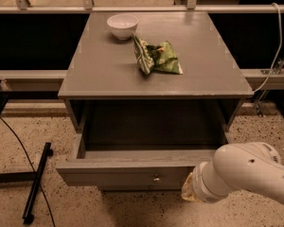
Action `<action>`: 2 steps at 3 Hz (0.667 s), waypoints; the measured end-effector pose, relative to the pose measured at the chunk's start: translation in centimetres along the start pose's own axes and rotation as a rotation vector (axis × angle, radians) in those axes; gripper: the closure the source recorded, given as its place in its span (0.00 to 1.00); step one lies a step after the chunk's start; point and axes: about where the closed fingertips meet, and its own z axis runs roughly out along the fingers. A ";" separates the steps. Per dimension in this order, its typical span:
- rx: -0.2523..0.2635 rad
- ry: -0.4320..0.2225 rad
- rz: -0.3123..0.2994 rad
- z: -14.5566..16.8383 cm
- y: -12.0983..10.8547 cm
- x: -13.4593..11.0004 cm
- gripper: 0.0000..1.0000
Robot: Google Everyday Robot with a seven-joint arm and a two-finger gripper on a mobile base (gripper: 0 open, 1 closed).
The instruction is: Close top drawer
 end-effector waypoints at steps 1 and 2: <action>0.047 0.001 0.014 1.4 -1.3 0.3 1.00; 0.120 0.005 0.023 1.8 -4.0 0.5 1.00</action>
Offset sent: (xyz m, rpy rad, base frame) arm 0.0757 -0.0109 -0.0147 -0.0208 -0.1886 -0.0982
